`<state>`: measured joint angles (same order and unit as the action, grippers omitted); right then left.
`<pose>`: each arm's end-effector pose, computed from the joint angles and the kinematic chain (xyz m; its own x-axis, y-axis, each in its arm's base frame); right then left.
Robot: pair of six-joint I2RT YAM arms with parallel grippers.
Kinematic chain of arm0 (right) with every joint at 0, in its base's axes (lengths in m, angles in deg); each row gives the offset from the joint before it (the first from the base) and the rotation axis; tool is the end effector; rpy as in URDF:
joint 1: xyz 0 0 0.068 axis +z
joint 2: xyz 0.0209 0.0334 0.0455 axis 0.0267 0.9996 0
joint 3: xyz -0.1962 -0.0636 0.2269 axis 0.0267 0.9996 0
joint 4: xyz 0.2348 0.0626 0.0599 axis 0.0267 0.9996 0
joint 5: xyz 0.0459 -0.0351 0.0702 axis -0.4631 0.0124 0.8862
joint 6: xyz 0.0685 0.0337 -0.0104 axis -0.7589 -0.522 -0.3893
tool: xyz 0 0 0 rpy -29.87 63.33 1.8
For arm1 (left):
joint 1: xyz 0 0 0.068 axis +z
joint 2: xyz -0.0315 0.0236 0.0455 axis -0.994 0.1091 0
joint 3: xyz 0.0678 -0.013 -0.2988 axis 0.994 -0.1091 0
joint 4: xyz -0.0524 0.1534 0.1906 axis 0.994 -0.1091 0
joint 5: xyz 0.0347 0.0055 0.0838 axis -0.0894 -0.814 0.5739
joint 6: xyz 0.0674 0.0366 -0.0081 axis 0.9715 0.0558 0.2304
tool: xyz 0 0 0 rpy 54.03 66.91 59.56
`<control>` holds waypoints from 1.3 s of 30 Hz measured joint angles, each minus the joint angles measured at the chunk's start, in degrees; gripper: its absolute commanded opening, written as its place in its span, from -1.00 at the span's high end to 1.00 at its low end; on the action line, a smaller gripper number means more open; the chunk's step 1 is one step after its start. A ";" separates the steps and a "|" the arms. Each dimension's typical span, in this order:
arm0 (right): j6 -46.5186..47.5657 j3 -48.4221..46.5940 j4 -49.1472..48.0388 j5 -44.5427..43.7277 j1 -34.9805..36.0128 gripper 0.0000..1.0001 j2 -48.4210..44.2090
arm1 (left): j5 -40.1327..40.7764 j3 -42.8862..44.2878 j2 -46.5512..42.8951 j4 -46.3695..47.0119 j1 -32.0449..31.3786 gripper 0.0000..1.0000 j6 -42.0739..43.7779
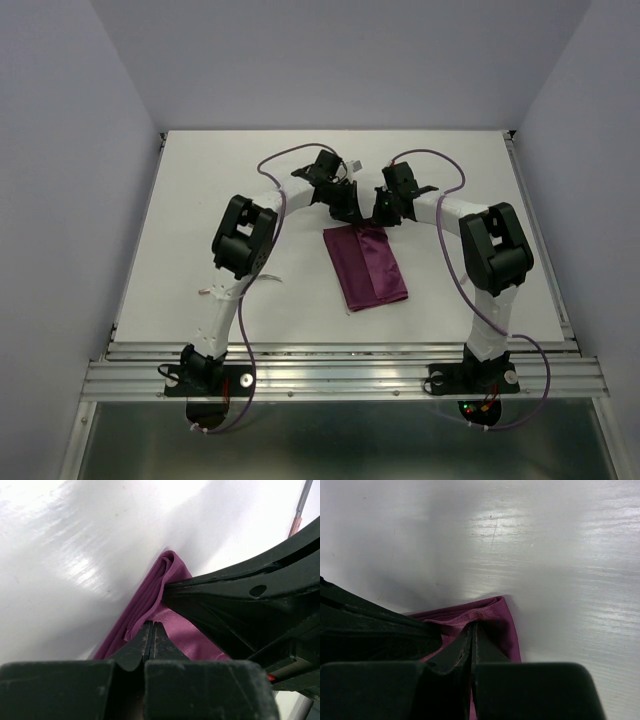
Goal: Fold the napkin into a case and place the utensils inside
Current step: Fold the lower triangle-folded napkin at the center of the board.
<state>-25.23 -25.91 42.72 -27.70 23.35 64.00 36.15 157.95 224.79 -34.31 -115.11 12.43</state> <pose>0.4086 0.1700 0.1796 -0.8531 0.1457 -0.5010 -0.0365 0.9412 0.3358 0.4528 -0.3229 0.1708 -0.8640 0.1729 -0.4729 0.4800 0.5663 -0.6700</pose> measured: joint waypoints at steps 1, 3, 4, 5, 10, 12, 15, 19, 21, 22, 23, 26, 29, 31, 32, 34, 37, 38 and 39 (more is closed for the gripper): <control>0.00 0.00 0.00 0.02 0.00 0.98 0.00 | 0.00 -0.02 0.00 0.22 0.07 1.00 0.00; 0.00 0.04 -0.04 0.00 0.00 0.99 0.00 | -0.13 -0.35 0.00 1.14 0.37 1.00 -0.07; 0.00 0.13 -0.13 0.00 0.00 0.99 0.00 | -0.26 -0.79 -0.04 1.75 0.44 1.00 -0.11; 0.00 0.13 -0.13 0.00 0.00 0.98 0.00 | -0.44 -1.31 -0.07 2.36 0.55 1.00 -0.26; 0.02 0.28 -0.26 0.00 0.00 0.98 -0.02 | -2.27 -4.20 -0.07 5.09 1.03 1.00 -1.49; 0.02 0.28 -0.24 0.00 0.00 0.98 -0.09 | -2.75 -4.52 -0.07 5.68 1.11 1.00 -1.70; 0.02 0.35 -0.17 0.00 0.00 0.95 -0.48 | -3.23 -5.42 -0.28 6.88 1.14 1.00 -1.99; 0.00 0.63 -0.13 -0.20 0.00 0.94 -2.21 | -3.48 -6.14 -0.52 7.91 1.14 1.00 -2.16; -0.02 1.16 -0.11 -0.59 0.00 0.93 -4.00 | -3.48 -6.27 -0.57 8.09 1.14 1.00 -2.14; -0.02 1.27 -0.09 -0.74 0.00 0.93 -4.94 | -3.48 -6.32 -0.59 8.13 1.14 1.00 -2.16; -0.02 1.40 -0.20 -1.01 0.00 0.92 -5.81 | -3.52 -6.40 -0.61 8.26 1.14 1.00 -2.16; -0.04 2.14 -0.50 -2.05 0.00 0.93 -7.26 | -3.67 -6.47 -0.61 8.41 1.16 1.00 -2.16; -0.07 3.56 -0.59 -2.93 0.00 0.93 -7.17 | -3.72 -6.49 -0.61 8.46 1.16 1.00 -2.16; -0.11 4.66 -0.59 -3.23 0.00 0.94 -6.73 | -3.72 -6.51 -0.61 8.48 1.18 1.00 -2.16; -0.22 5.11 -0.55 -3.28 0.00 0.95 -6.29 | -3.74 -6.51 -0.61 8.48 1.18 1.00 -2.16; -0.24 5.77 -0.57 -3.26 0.00 0.95 -5.31 | -3.72 -6.51 -0.61 8.50 1.18 1.00 -2.16; -0.24 6.10 -0.09 -3.21 0.00 0.93 -4.87 | -3.76 -6.64 -0.63 8.61 1.18 1.00 -2.19; -0.22 6.10 -0.13 -3.23 0.00 0.93 -4.98 | -3.76 -6.80 -0.70 8.79 1.18 1.00 -2.19; -0.20 6.10 -0.04 -3.34 0.00 0.93 -5.33 | -3.76 -6.91 -0.72 8.90 1.18 1.00 -2.21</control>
<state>-25.43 -19.81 42.67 -31.05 23.35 58.67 32.39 151.05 224.07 -25.42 -113.93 10.22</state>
